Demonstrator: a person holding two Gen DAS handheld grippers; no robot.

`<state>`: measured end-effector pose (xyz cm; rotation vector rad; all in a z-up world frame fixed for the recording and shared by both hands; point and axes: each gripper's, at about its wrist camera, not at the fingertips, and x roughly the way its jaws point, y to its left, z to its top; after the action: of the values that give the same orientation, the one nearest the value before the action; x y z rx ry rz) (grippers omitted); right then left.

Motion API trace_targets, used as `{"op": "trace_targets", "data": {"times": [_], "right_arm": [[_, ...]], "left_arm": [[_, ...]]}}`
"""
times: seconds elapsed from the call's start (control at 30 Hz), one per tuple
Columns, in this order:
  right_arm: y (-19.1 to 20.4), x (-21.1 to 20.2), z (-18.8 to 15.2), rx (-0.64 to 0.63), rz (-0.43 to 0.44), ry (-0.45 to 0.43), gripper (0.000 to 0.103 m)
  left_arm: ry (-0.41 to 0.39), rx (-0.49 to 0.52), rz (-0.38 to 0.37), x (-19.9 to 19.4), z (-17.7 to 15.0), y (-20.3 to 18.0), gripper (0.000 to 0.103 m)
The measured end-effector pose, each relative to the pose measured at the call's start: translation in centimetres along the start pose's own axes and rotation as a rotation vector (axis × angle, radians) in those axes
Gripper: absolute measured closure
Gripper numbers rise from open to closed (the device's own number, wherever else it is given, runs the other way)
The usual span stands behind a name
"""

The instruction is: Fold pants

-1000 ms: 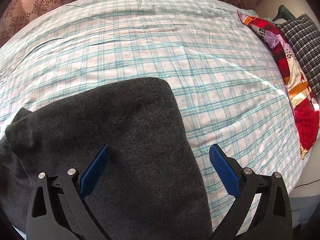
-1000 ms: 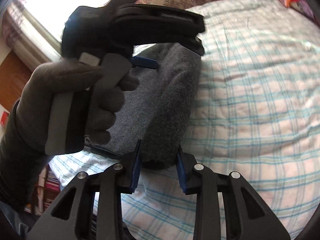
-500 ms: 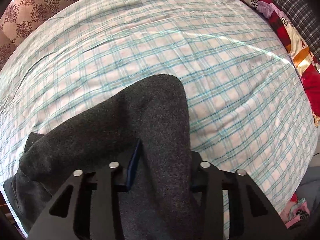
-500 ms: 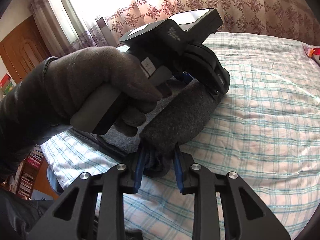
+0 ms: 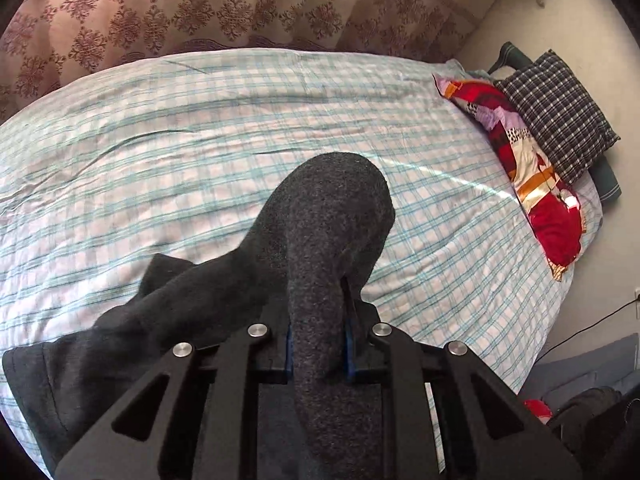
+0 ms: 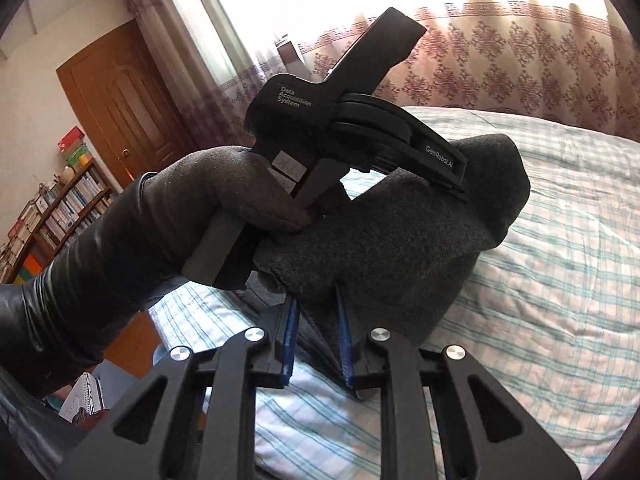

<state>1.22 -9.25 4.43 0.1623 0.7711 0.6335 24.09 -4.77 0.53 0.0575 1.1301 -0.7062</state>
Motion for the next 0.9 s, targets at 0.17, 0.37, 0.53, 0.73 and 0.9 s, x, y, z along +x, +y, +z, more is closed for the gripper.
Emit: {"op": "trace_targets", "data": {"times": [0.17,0.37,0.53,0.73,0.9], "right_arm": [[3.4,4.2,0.9,-0.088,0.041,0.081,0.085],[6.7,9.1,2.2,-0.181,0.101,0.151,0.085],[9.4,13.4,3.4,-0.248,0.157,0.181,0.086],[11.5,18.7,3.6,-0.287,0.226,0.228,0.086],[12.3,22.7,2.8,-0.294,0.251,0.276,0.084]], "left_arm": [[-0.051,-0.085,-0.027,-3.7,-2.5,6.6,0.085],[-0.118,-0.211,-0.060,-7.2,-6.6,13.5,0.085],[-0.156,-0.276,-0.029,-9.8,-8.7,18.1,0.085],[-0.154,-0.374,0.025,-11.3,-11.5,24.2,0.085],[-0.123,-0.454,0.054,-10.4,-14.2,28.5,0.085]]}}
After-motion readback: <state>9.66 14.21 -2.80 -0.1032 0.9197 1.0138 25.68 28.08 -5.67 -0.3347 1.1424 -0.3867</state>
